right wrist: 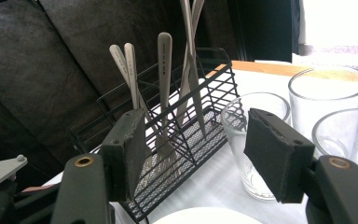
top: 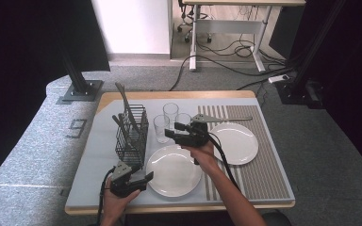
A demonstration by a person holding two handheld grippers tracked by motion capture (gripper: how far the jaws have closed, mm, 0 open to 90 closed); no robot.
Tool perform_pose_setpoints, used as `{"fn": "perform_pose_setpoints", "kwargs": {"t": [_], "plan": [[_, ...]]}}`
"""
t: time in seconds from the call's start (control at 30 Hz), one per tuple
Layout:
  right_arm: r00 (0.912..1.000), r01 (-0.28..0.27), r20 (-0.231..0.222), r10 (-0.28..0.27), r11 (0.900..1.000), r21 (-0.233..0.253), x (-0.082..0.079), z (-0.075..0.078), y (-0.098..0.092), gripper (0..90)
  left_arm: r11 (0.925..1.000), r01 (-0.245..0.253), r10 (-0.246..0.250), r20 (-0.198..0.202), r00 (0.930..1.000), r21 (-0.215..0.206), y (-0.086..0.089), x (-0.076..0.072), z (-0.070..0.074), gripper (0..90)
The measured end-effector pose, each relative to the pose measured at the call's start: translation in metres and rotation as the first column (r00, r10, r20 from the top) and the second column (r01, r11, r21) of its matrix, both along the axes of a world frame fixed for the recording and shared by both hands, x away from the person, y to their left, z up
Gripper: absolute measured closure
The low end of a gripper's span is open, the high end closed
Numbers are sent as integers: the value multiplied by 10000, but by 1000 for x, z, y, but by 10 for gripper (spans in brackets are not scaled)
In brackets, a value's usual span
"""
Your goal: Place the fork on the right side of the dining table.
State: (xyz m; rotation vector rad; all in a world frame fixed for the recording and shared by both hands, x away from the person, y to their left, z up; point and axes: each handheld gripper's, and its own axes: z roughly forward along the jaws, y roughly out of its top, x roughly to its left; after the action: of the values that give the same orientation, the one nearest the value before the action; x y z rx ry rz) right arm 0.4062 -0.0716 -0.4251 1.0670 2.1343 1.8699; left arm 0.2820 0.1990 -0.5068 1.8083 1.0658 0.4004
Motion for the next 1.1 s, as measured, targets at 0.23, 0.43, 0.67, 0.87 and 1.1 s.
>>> {"fn": "perform_pose_setpoints", "kwargs": {"t": [0.23,0.43,0.67,0.87,1.1], "plan": [[9999,-145,-5,145,9999,61,3,2,6,388,10000,10,-10,2,10000,-10,0,0,0,320],[9999,-147,-21,147,9999,66,5,2,10,392,10000,22,-22,19,10000,1,0,0,0,320],[9998,-190,-100,190,9998,78,9,2,14,398,9999,92,-92,-17,10000,51,-3,0,-1,320],[9994,-282,-213,282,9996,2,12,-1,21,403,10000,81,-81,-19,10000,50,-2,0,-1,320],[9992,-397,-86,396,9991,-116,14,-1,29,412,10000,77,-77,-28,10000,17,-2,0,0,320]]}}
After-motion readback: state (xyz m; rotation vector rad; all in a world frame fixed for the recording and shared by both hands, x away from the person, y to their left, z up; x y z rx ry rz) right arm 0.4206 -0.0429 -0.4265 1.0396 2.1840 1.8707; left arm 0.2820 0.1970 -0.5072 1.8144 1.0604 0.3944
